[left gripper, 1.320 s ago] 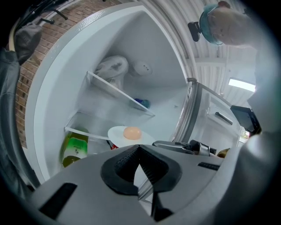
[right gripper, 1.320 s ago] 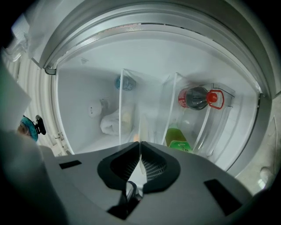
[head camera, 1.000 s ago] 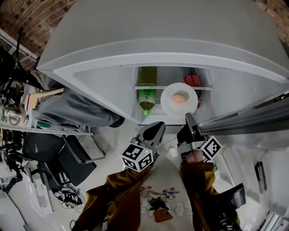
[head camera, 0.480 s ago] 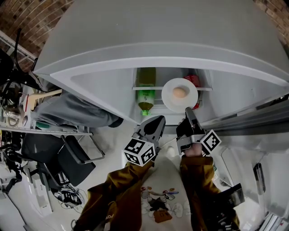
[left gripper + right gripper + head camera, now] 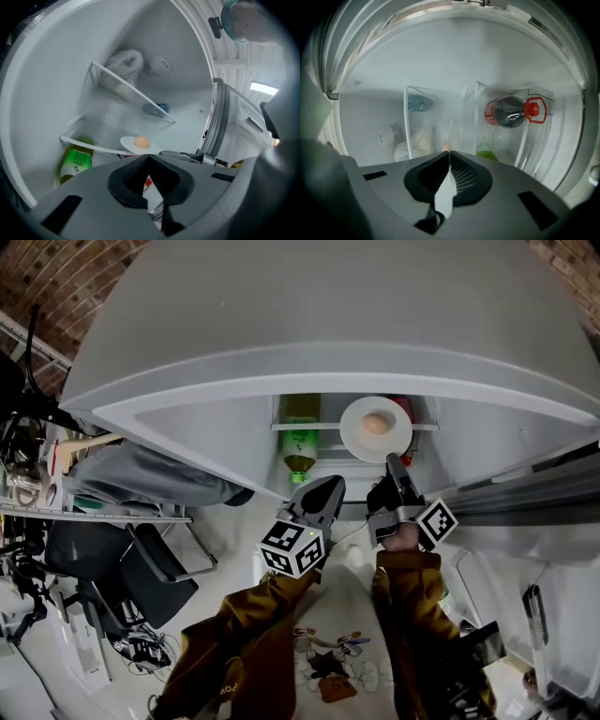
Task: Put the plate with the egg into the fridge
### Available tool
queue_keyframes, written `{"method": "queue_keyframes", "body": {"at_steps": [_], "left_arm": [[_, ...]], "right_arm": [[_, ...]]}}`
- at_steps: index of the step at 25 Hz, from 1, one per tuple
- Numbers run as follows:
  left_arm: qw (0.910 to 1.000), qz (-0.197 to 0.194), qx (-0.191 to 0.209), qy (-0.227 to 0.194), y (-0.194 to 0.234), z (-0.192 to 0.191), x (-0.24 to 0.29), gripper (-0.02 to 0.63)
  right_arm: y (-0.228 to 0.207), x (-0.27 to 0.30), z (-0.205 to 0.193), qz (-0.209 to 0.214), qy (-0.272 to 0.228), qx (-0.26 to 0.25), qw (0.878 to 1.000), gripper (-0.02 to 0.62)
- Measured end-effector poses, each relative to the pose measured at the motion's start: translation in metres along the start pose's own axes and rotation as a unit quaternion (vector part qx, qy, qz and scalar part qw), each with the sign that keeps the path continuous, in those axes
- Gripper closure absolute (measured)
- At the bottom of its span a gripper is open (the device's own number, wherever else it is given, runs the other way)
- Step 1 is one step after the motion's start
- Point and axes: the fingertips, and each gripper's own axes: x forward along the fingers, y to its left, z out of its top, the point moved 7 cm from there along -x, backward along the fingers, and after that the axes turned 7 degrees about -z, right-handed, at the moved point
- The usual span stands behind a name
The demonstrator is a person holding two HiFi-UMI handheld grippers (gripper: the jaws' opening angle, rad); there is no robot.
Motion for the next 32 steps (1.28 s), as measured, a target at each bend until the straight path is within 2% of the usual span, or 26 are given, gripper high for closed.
{"method": "queue_keyframes", "body": {"at_steps": [32], "left_arm": [[0.9999,0.006,0.002,0.010,0.020,0.006,0.047,0.598]], "right_arm": [[-0.009,0.038,0.035,-0.012,-0.032,0.012,0.999,0.578]]}}
